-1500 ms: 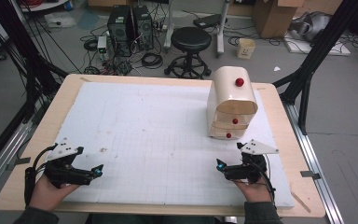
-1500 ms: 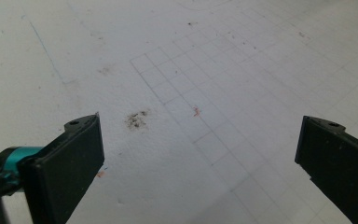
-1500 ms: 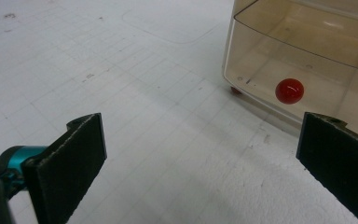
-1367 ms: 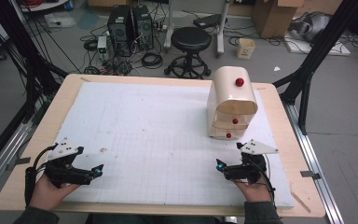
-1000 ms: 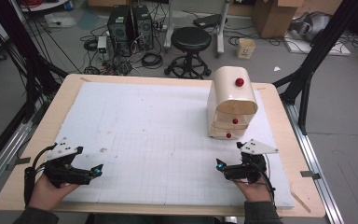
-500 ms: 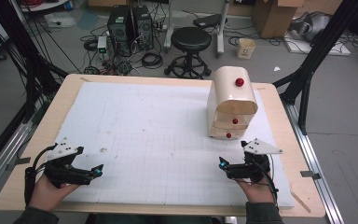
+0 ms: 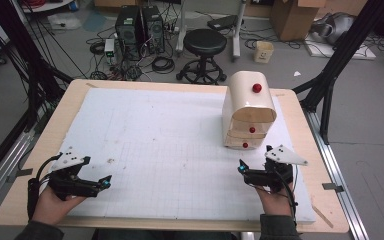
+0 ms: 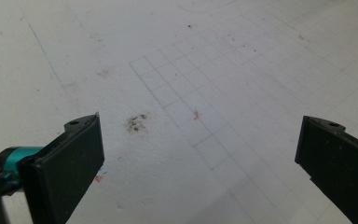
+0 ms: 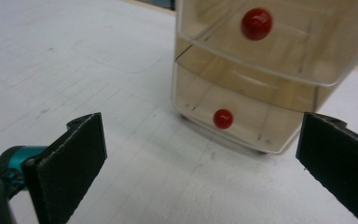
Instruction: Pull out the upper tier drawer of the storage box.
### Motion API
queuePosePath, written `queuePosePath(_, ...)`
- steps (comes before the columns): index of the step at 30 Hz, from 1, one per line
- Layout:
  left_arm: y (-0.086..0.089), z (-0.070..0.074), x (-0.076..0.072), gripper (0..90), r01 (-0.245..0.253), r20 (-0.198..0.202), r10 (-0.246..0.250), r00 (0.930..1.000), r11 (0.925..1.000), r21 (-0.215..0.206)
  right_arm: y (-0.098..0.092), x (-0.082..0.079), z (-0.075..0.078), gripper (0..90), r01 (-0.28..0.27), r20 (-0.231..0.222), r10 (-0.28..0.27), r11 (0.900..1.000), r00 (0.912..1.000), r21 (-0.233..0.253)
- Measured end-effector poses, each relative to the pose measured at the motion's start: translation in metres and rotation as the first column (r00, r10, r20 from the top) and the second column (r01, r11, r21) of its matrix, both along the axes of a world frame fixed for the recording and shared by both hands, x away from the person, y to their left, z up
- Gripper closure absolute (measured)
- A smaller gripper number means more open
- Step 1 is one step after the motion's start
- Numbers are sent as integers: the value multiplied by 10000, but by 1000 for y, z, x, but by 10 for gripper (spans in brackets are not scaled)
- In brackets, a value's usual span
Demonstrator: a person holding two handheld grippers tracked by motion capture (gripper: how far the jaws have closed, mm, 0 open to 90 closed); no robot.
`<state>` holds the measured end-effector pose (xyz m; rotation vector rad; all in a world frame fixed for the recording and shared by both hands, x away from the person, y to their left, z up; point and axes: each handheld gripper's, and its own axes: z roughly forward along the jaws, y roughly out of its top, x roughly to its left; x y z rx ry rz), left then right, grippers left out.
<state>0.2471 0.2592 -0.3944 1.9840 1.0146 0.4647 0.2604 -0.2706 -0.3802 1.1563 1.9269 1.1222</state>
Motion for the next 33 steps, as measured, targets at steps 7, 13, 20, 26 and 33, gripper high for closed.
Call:
queuePosePath(7,0,0,0,17,0,7,0,10000,10000,4,9,5,8,5,611,453,-612,9981,9971,23)
queuePosePath(13,0,0,0,17,-27,13,27,10000,10000,12,15,10,13,59,921,608,-929,9956,9938,143)
queuePosePath(20,0,0,0,17,-2,14,2,10000,10000,49,22,18,15,67,1634,777,-1655,9860,9831,337)
queuePosePath(26,-1,0,0,17,-17,55,16,10000,9999,104,21,25,14,183,1744,824,-1809,9814,9801,798)
queuePosePath(33,-1,0,1,17,-3,51,3,10000,9999,113,22,30,13,230,2409,1026,-2511,9651,9625,1024)
